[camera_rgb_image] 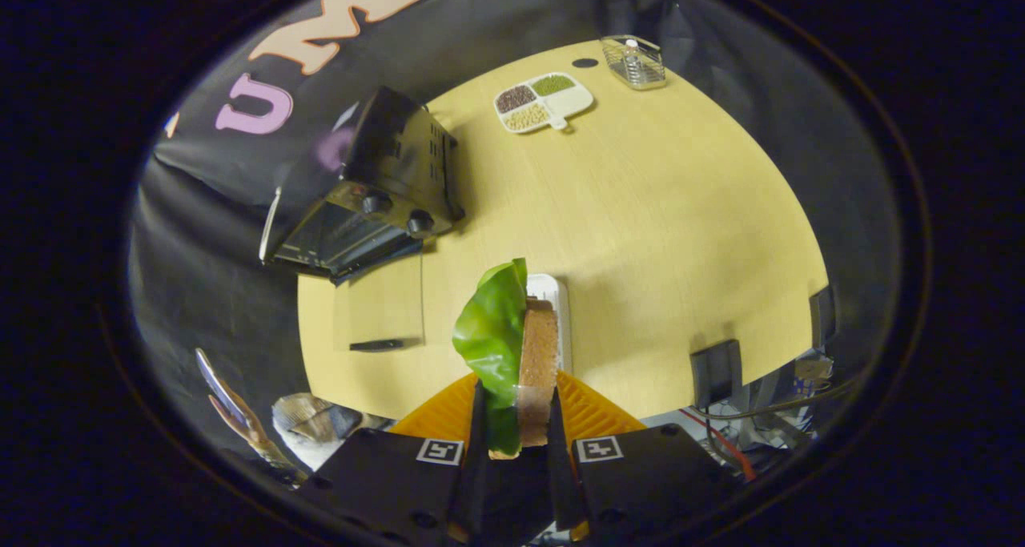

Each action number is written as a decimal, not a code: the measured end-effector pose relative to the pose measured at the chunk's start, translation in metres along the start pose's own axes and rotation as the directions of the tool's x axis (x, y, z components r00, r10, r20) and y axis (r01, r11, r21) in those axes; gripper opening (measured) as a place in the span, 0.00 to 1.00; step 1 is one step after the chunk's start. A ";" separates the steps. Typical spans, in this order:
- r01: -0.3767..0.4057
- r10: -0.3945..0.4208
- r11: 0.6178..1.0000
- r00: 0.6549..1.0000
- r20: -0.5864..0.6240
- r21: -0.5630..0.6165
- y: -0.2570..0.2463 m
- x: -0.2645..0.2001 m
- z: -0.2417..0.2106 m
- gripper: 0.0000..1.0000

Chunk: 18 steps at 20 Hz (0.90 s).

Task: Open the toaster oven, put the food inside, and close the toaster oven door.

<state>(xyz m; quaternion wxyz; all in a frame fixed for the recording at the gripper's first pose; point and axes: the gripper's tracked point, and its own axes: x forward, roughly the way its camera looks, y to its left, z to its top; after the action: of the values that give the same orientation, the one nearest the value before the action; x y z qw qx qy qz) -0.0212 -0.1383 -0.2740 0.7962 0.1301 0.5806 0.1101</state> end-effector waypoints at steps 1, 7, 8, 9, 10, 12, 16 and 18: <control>-0.016 0.016 1.000 1.000 0.017 0.020 0.006 -0.006 0.002 0.37; -0.102 0.091 0.990 0.989 0.112 0.094 0.051 -0.009 0.000 0.37; -0.127 0.114 0.986 0.986 0.122 0.107 0.062 -0.006 -0.003 0.37; -0.155 0.139 0.981 0.982 0.131 0.120 0.075 -0.003 -0.006 0.37; -0.185 0.166 0.974 0.976 0.141 0.130 0.087 -0.003 -0.009 0.37; -0.245 0.221 0.961 0.960 0.174 0.126 0.113 0.001 -0.013 0.37; -0.367 0.331 0.922 0.912 0.243 0.121 0.170 0.013 -0.020 0.37; -0.400 0.356 0.907 0.896 0.266 0.134 0.190 0.024 -0.023 0.37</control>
<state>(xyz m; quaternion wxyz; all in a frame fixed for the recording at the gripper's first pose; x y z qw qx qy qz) -0.0404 0.0506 -0.2386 0.8069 0.3264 0.4532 0.1925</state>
